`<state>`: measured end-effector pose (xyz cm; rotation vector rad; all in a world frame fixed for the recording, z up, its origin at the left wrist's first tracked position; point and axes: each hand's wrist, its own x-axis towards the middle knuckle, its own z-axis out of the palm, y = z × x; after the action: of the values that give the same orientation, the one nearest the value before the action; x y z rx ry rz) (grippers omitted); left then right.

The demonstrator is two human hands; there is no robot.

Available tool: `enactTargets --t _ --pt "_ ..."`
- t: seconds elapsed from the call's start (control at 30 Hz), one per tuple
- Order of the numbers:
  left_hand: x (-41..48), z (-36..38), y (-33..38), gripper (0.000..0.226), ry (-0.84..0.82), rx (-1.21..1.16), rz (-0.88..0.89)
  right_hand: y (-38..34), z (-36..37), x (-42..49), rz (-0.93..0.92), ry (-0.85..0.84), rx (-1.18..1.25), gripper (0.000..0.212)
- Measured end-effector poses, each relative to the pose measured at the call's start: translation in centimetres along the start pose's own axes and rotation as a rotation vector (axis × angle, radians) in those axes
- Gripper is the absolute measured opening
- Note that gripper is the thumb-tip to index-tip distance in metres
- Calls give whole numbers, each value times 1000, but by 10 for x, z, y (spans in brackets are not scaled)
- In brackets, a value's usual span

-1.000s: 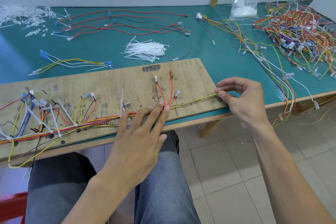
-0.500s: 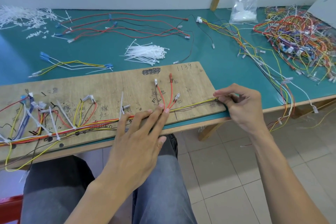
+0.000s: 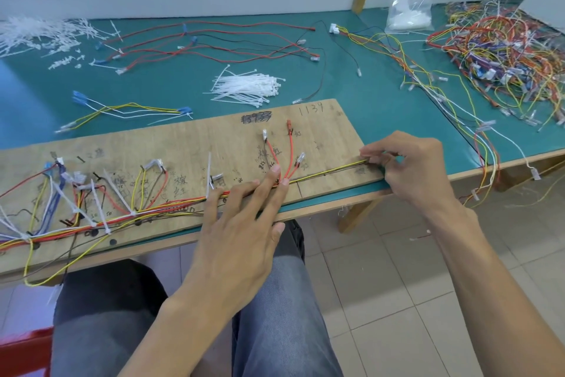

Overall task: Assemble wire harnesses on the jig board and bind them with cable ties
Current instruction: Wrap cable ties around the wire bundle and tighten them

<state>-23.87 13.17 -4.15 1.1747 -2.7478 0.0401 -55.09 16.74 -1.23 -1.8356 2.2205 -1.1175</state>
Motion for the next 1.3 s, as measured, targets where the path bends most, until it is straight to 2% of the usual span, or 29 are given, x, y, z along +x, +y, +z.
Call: enactTargets --t 0.1,0.23,0.37,0.47,0.57,0.67,0.8,0.97,1.1,1.3 --pt "0 0 2 60 7 -6 -5 -9 -6 12 101 -100 -42 41" --pt "0 0 1 58 19 -23 0 -9 -21 48 204 -376 -116 28" --pt "0 -2 1 58 27 -19 -11 -5 -32 71 397 -598 36 24" --pt "0 -4 3 58 8 -32 -17 1 -35 71 528 -626 222 20" --pt "1 -5 3 59 -11 -39 -30 6 -34 62 614 -564 373 19" --pt "0 -6 2 59 -19 -48 -24 5 -30 52 628 -499 393 17" --pt "0 -6 2 58 -28 -63 -30 -2 -25 56 669 -476 201 17" --pt "1 -5 1 56 -11 -71 -35 -21 -10 87 657 -604 -228 23" --pt "1 -5 2 58 -32 -76 -29 -31 -1 91 600 -630 -455 30" --pt "0 -4 -2 62 -34 -71 2 -38 0 83 590 -667 -421 21"
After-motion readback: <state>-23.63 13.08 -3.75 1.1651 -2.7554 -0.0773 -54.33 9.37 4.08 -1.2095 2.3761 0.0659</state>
